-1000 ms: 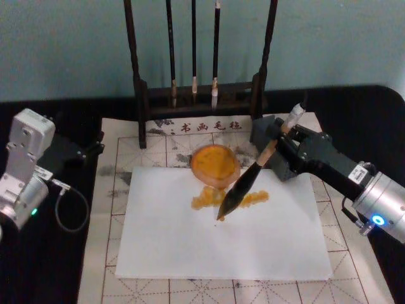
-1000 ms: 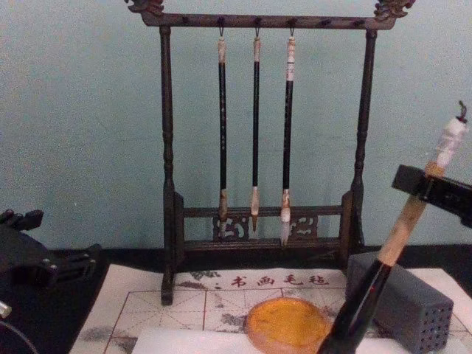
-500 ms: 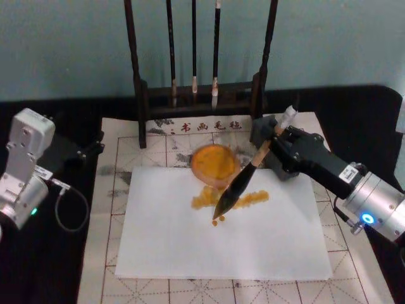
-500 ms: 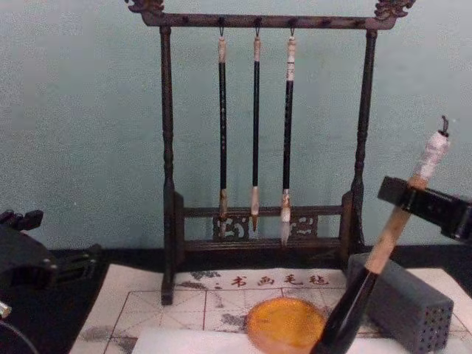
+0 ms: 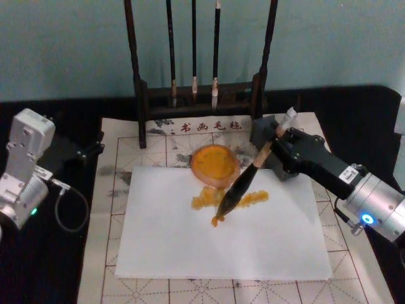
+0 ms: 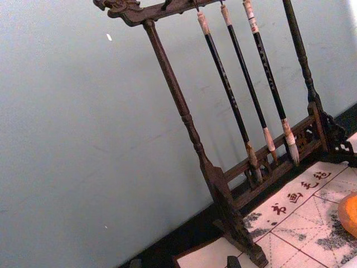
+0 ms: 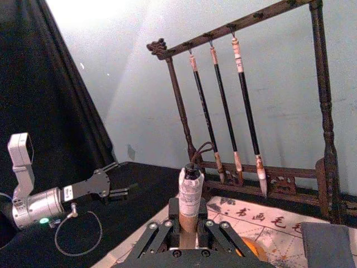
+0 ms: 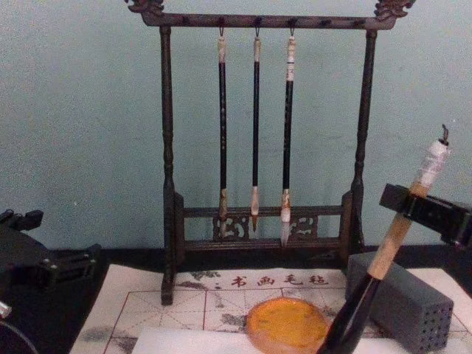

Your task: Pick up the brush from the inkstone, write on the paper, then place the brush back to its original position.

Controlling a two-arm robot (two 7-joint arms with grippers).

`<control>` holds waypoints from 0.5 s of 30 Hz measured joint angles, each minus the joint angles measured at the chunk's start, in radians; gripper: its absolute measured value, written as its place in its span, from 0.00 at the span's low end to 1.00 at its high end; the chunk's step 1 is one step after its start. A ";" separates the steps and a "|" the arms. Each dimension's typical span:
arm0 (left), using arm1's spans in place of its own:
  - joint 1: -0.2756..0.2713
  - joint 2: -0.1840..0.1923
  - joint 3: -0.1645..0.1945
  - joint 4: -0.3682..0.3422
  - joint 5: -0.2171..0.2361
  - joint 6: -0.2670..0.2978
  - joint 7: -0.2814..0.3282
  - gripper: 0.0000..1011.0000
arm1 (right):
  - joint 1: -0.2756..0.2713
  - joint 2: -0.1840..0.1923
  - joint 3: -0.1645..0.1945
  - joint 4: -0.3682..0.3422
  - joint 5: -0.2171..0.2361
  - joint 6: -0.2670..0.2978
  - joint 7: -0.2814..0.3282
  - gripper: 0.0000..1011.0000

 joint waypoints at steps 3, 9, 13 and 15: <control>0.000 0.000 0.000 0.000 0.000 0.000 0.000 0.99 | -0.006 0.005 0.005 -0.004 -0.002 0.000 -0.005 0.18; 0.000 0.000 0.000 0.000 0.000 0.000 0.000 0.99 | -0.025 0.018 0.019 -0.020 -0.006 0.001 -0.013 0.18; 0.000 0.000 0.000 0.000 0.000 0.000 0.000 0.99 | -0.039 0.026 0.031 -0.030 -0.007 0.000 -0.019 0.18; 0.000 0.000 0.000 0.000 0.000 0.000 0.000 0.99 | -0.048 0.030 0.039 -0.037 -0.007 -0.001 -0.022 0.18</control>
